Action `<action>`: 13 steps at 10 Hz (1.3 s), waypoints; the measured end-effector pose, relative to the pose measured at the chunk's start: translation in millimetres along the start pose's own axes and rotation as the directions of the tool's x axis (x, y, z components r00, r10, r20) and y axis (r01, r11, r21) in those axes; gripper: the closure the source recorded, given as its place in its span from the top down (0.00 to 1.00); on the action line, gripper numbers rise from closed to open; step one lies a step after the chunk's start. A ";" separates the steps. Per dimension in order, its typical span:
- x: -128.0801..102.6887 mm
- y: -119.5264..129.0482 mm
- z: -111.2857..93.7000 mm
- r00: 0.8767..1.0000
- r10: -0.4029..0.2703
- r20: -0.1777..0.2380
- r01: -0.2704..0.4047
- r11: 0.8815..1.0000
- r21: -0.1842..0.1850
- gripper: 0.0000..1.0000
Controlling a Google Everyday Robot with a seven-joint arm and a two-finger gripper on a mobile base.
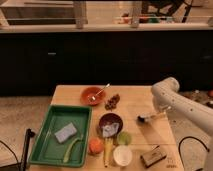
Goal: Wipe table surface with brush
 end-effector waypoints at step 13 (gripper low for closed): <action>-47.3 26.7 0.1 0.991 -0.125 0.047 0.125 0.992 -0.006 0.00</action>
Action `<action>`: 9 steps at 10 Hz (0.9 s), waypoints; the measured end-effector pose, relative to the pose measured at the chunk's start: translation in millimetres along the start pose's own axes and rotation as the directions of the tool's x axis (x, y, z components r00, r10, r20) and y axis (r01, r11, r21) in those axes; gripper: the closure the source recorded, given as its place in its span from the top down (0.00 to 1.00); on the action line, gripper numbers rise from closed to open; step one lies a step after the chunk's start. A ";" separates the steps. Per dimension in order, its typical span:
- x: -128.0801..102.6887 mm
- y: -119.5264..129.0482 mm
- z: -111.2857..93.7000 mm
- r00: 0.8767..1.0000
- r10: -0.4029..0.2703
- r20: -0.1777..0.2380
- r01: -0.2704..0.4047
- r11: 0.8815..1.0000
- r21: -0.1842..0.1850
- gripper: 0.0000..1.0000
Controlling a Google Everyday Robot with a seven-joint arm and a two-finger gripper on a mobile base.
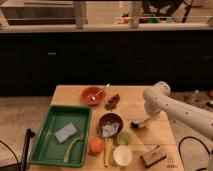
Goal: Wipe table surface with brush
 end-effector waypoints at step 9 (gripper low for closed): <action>52.0 -51.4 0.1 0.989 0.121 -0.083 -0.121 0.993 0.009 0.00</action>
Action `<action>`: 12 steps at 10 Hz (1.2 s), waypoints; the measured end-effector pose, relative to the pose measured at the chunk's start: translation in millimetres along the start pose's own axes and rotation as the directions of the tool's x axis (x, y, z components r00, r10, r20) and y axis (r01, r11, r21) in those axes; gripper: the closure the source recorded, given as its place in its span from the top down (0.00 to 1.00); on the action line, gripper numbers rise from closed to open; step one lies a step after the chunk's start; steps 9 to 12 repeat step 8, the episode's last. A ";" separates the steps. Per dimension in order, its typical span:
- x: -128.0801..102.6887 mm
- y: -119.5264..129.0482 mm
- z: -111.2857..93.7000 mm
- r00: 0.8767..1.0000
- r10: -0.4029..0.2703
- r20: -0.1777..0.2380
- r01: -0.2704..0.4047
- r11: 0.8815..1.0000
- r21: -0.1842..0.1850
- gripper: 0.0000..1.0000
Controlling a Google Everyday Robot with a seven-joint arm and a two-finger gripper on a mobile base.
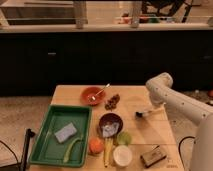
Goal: Wipe table surface with brush
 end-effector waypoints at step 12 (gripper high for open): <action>-56.8 22.6 2.4 0.988 -0.136 0.069 0.137 0.990 -0.015 0.00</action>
